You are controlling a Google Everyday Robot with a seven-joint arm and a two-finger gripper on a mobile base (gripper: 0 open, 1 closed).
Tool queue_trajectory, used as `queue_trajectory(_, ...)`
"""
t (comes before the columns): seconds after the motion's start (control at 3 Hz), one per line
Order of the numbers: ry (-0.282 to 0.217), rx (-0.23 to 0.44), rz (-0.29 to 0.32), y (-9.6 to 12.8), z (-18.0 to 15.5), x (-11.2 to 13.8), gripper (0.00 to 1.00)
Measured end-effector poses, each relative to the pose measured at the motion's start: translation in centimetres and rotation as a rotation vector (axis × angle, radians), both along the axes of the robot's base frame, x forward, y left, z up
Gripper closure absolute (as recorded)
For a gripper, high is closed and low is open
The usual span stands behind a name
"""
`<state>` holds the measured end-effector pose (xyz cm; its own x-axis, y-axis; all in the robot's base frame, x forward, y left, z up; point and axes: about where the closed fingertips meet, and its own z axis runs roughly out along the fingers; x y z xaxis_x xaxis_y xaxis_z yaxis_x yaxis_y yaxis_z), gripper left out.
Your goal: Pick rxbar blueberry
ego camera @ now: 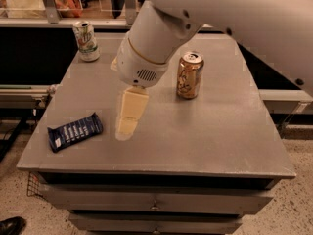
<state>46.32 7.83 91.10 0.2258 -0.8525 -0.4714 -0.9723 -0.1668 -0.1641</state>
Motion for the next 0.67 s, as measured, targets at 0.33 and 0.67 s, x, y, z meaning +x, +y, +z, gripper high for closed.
queue_trajectory(0.33,0.048,0.000,-0.005,3.3,-2.1,-0.2,0.00)
queue_trajectory(0.67,0.077,0.004,-0.017,5.6,-4.1,-0.2,0.00)
